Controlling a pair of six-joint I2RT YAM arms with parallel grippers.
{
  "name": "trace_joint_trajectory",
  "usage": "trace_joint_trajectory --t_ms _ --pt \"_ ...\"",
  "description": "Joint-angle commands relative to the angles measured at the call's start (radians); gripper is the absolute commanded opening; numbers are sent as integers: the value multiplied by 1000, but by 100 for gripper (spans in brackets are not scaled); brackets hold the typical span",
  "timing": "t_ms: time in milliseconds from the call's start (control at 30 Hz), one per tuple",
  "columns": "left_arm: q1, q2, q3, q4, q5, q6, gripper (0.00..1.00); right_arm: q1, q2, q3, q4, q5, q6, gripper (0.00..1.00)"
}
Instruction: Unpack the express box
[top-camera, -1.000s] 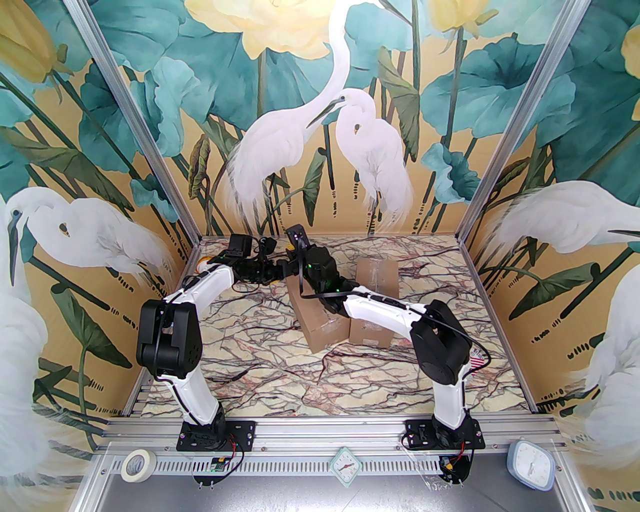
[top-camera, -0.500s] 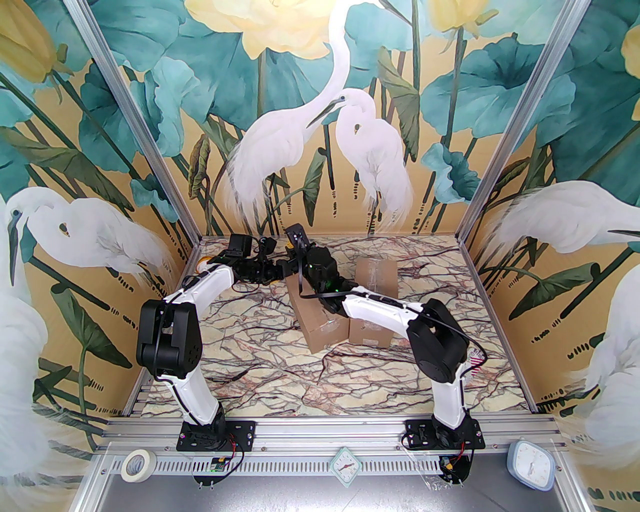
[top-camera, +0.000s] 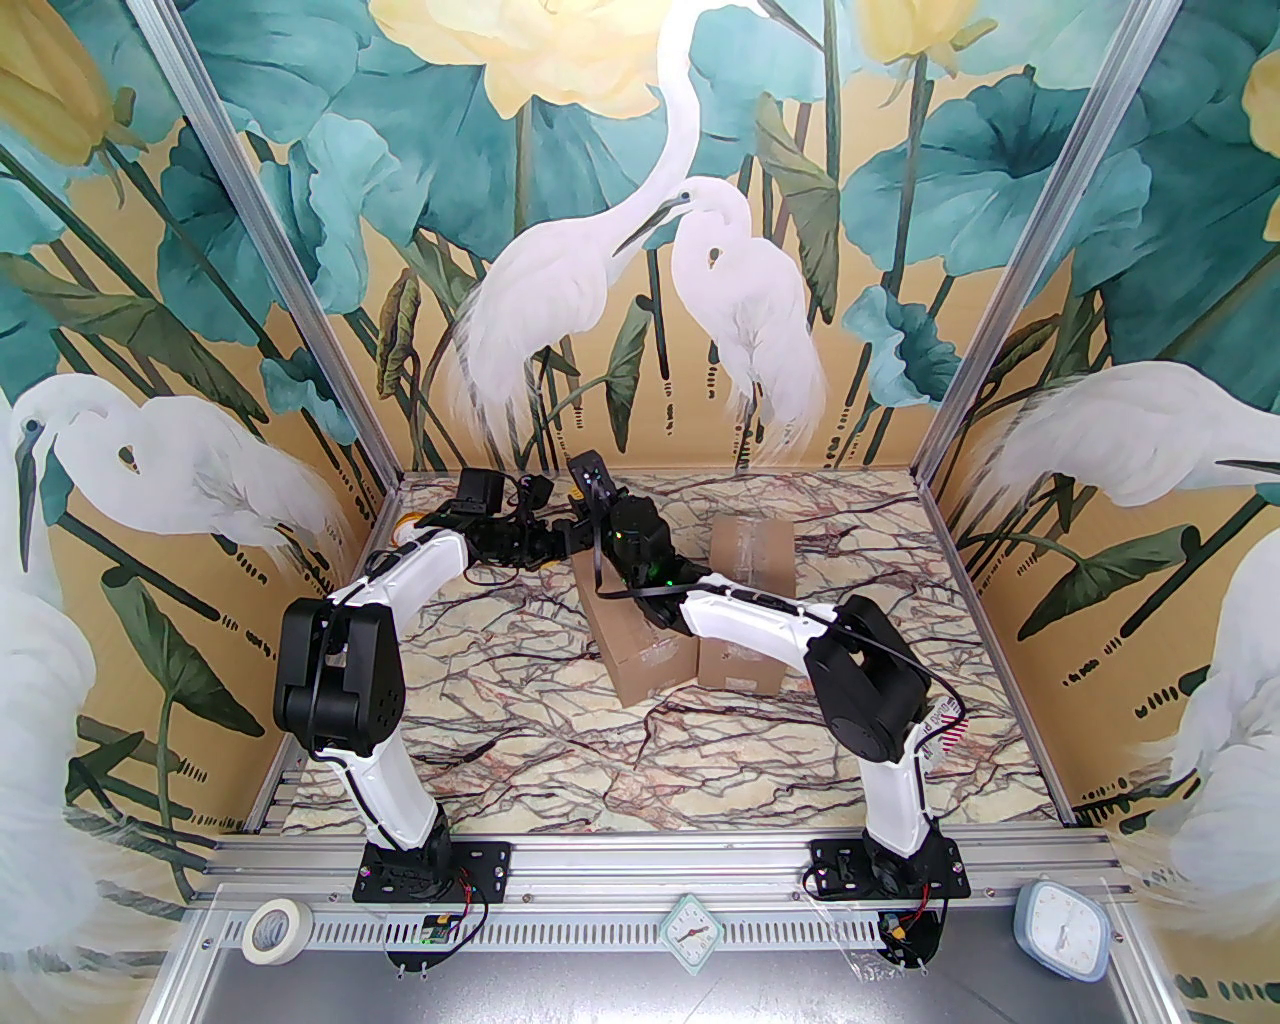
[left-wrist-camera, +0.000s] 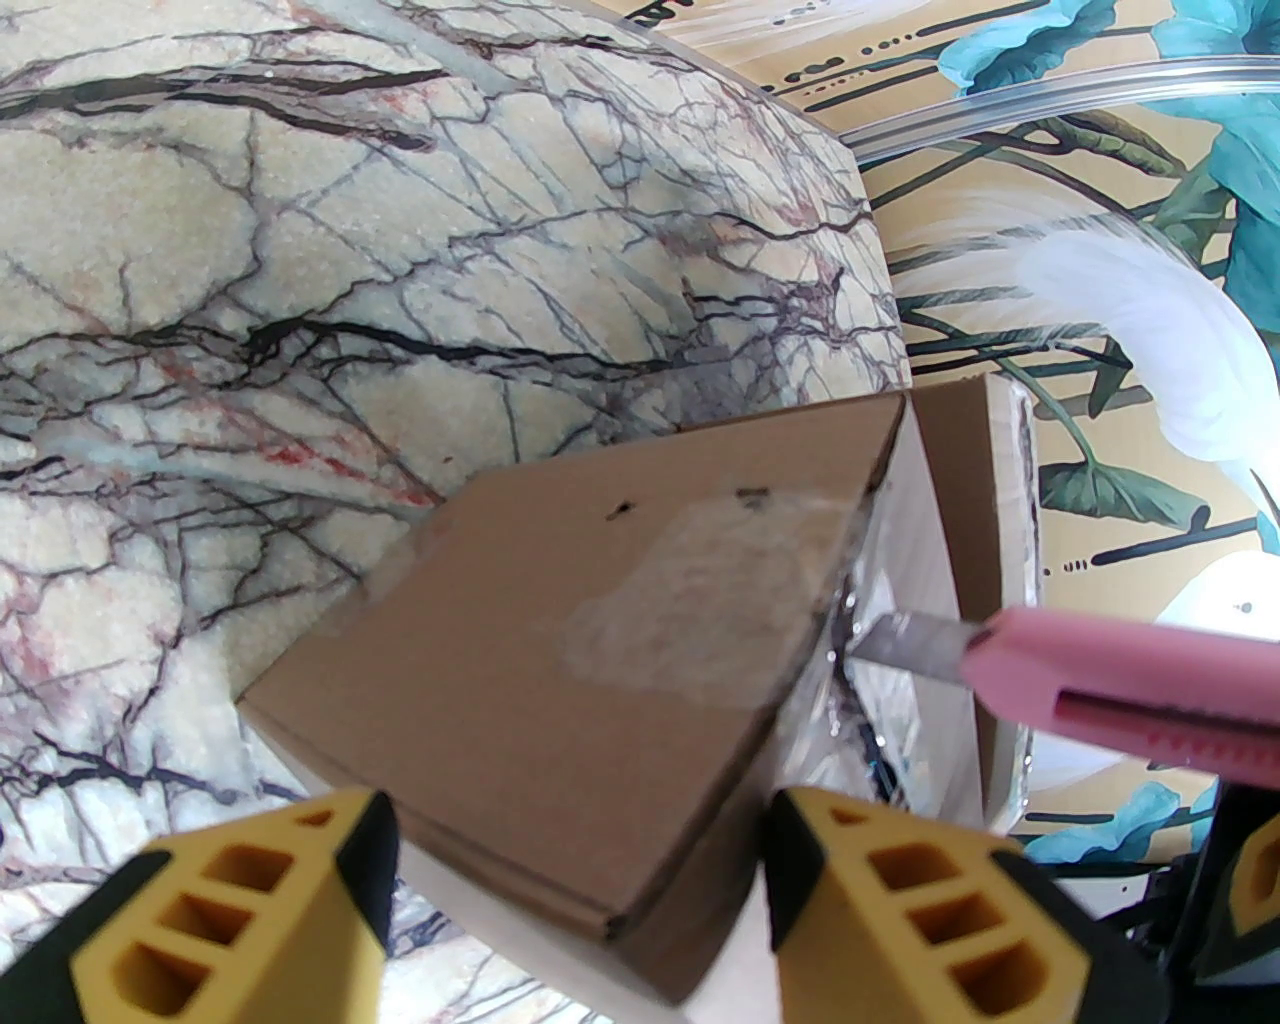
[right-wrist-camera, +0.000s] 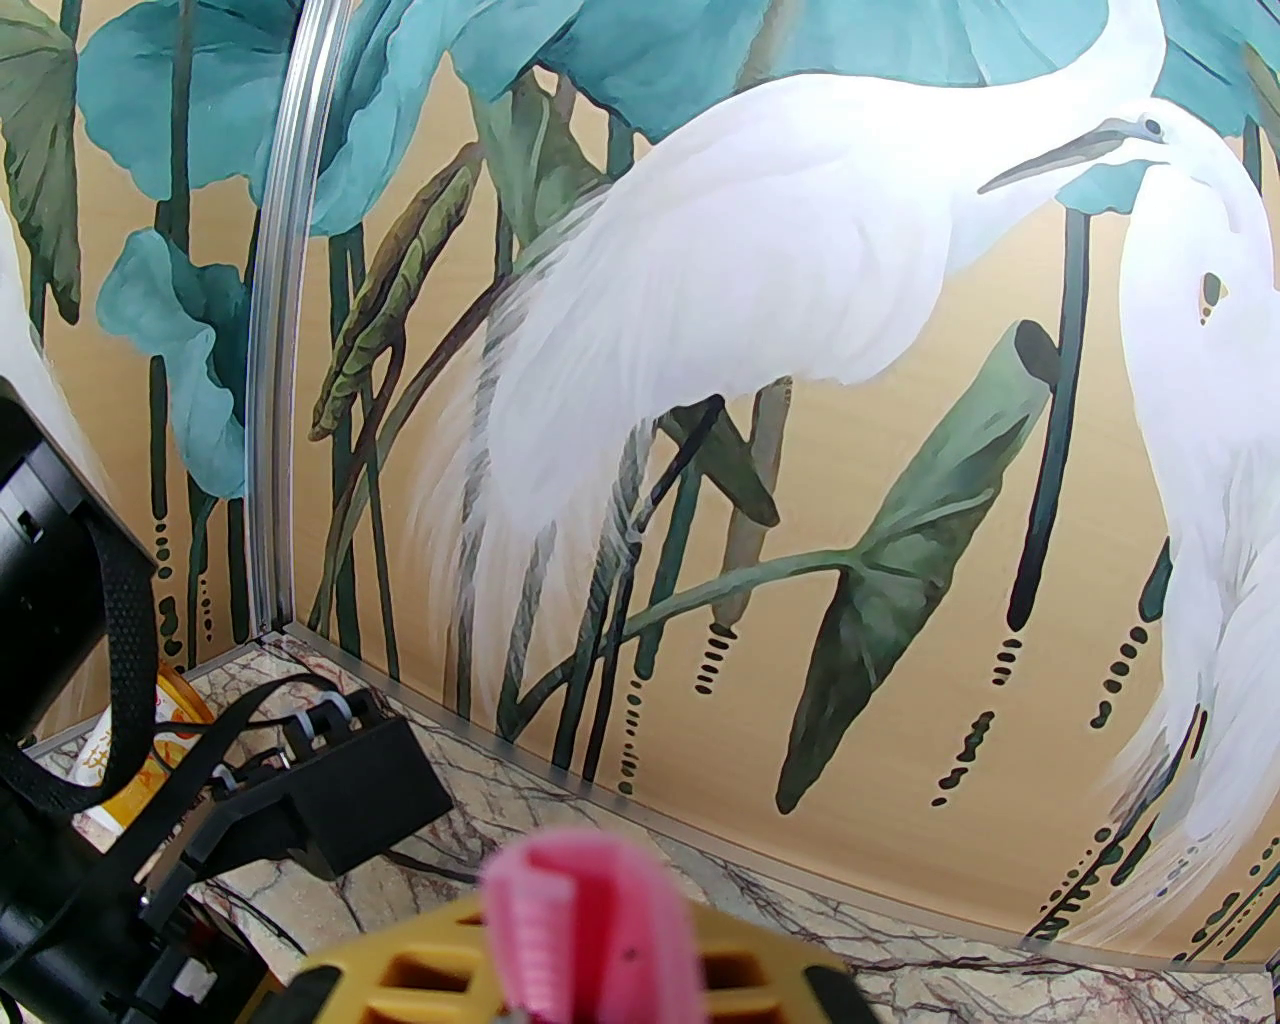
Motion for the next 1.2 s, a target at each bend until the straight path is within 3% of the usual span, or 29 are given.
trace_joint_trajectory --t_ms 0,733,967,1167 --pt "2 45 -38 -48 -74 -10 64 -2 23 4 0 20 3 1" --pt "19 1 -104 43 -113 -151 59 33 -112 -98 -109 60 106 0" --pt "20 -179 -230 53 -172 -168 60 31 -117 -88 -149 -25 150 0" --pt "19 -340 -276 17 -195 -144 65 17 -131 -104 -141 -193 167 0"
